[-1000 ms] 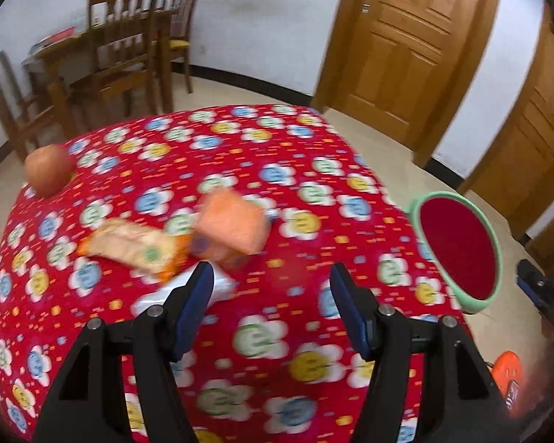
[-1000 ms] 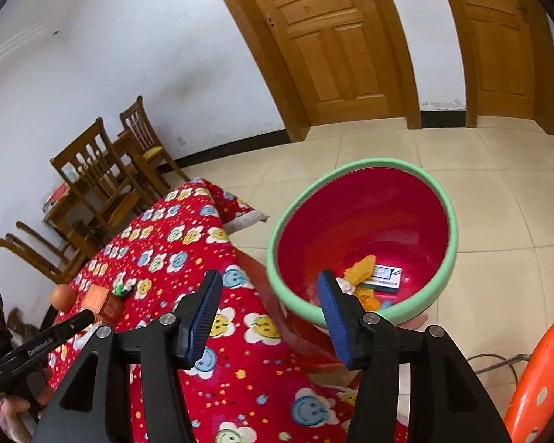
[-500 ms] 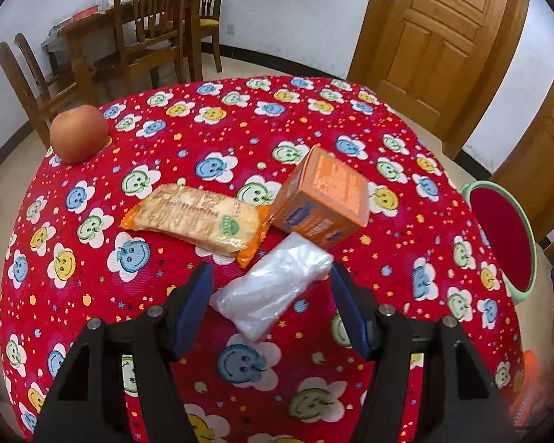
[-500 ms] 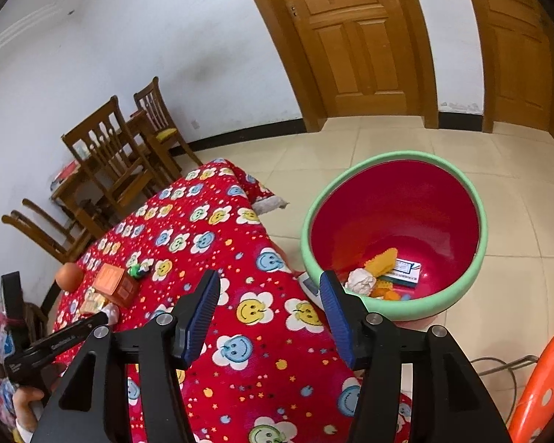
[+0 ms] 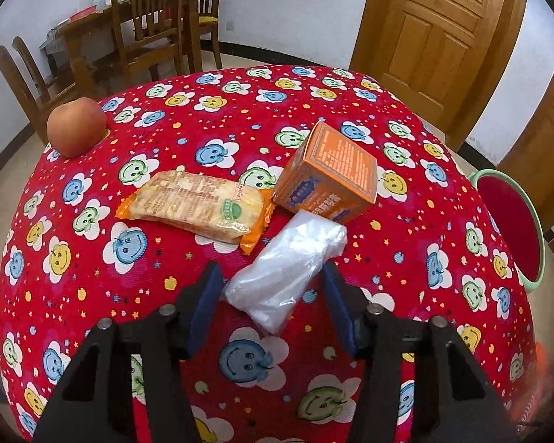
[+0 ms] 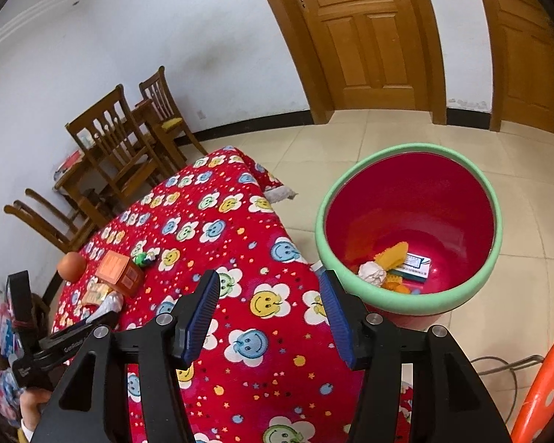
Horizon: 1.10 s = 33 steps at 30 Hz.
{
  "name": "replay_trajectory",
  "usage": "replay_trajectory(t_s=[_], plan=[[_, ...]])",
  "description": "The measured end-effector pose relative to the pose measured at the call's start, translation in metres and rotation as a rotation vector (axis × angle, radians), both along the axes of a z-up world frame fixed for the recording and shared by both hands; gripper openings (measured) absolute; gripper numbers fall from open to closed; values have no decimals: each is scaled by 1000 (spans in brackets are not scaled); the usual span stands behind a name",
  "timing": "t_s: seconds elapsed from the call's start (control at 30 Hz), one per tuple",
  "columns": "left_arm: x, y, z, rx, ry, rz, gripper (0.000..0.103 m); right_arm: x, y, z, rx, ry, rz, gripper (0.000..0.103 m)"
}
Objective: Collect trash
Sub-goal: 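Grasp the clear plastic bag with the left gripper, then grasp the orange box with the right gripper while the left gripper holds the bag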
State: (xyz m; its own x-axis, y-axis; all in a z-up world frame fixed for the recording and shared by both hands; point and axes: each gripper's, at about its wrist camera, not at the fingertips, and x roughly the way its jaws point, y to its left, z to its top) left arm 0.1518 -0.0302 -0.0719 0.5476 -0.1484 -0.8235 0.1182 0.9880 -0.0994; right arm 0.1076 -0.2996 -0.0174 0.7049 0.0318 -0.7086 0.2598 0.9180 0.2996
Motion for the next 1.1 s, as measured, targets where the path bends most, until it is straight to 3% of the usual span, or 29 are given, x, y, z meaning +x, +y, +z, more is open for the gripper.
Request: replay_trajectory(t_s=[0.37,0.8,1.1], plan=[[-16,15,20,-58,-42,27,54,17,29,-3,-24,16,78,58],[-34,67,43,-156,-94,165,54,58,98,-11,-40,42,260,72],[-35,98,40,-112,-102,288,54,94,148,-22,-85,84,385,74]])
